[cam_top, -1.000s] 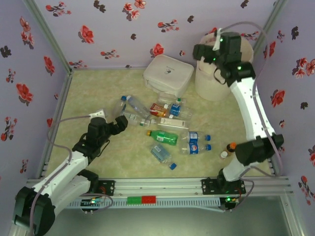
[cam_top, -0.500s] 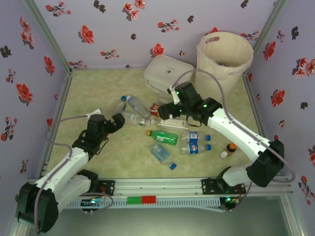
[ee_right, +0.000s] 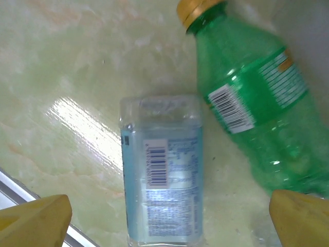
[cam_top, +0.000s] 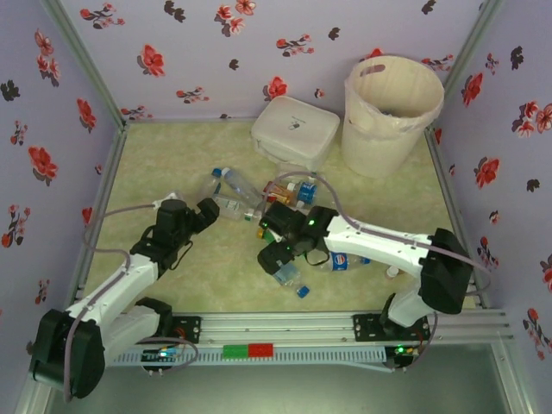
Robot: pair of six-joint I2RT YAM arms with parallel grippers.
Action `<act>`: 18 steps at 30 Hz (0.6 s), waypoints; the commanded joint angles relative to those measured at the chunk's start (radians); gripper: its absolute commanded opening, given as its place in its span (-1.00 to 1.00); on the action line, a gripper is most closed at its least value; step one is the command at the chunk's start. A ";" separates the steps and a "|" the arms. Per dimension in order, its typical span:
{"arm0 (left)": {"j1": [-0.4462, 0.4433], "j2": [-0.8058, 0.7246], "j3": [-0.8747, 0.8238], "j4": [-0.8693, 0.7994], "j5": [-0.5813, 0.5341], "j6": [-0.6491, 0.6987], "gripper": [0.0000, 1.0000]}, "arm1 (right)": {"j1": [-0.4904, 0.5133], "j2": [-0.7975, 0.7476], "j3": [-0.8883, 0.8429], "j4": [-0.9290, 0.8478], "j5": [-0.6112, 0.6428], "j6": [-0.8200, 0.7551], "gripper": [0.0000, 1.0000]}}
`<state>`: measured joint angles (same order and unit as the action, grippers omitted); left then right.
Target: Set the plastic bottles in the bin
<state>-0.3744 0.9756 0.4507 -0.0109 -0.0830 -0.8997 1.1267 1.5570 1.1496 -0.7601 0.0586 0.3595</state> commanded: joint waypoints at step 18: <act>0.010 -0.049 -0.041 0.023 0.011 -0.036 0.99 | 0.075 0.196 -0.085 0.125 0.097 0.146 0.34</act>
<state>-0.3744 0.9451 0.4255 0.0032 -0.0765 -0.9226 1.1923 1.7412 1.0775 -0.6525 0.1310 0.4873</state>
